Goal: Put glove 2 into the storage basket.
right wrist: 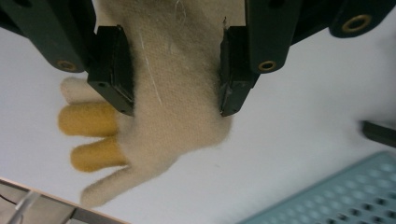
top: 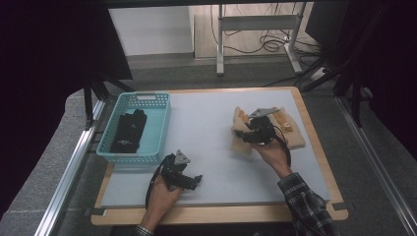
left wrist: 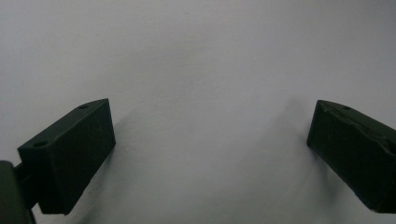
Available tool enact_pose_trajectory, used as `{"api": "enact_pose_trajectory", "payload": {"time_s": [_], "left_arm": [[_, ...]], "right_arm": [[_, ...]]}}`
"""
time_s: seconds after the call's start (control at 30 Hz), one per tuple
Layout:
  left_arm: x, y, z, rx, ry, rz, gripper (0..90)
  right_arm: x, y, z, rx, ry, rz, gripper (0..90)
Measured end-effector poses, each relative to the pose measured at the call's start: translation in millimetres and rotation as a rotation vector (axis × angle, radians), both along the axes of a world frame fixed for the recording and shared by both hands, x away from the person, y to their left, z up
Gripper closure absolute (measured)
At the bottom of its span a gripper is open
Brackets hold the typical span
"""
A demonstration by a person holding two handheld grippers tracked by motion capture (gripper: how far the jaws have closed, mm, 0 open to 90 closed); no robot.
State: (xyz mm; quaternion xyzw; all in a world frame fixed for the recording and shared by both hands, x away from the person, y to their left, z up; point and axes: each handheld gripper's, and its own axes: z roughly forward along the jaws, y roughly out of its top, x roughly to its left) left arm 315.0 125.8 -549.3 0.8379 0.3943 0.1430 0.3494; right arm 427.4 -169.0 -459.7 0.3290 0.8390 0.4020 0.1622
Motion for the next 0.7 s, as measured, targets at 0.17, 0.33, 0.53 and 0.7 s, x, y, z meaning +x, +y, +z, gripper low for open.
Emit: {"api": "enact_pose_trajectory", "payload": {"time_s": [0.17, 0.33, 0.53, 0.7], "left_arm": [[0.3, 0.4, 0.2, 0.005, -0.002, -0.005, 1.1], [0.3, 0.3, 0.1, 0.003, -0.004, -0.004, 1.1], [0.3, 0.4, 0.0, 0.002, -0.003, -0.003, 1.1], [0.4, 0.5, 0.2, 0.003, -0.002, -0.005, 1.1]], "right_arm": [[-29.4, 16.5, 5.2, 0.02, 0.008, 0.046, 49.0], [-48.9, 32.4, -13.2, -0.012, 0.027, 0.083, 47.5], [-57.5, 38.0, -37.9, 0.0, 0.068, 0.096, 37.5], [-50.9, 24.1, -30.3, 0.007, 0.057, 0.07, 31.5]]}}
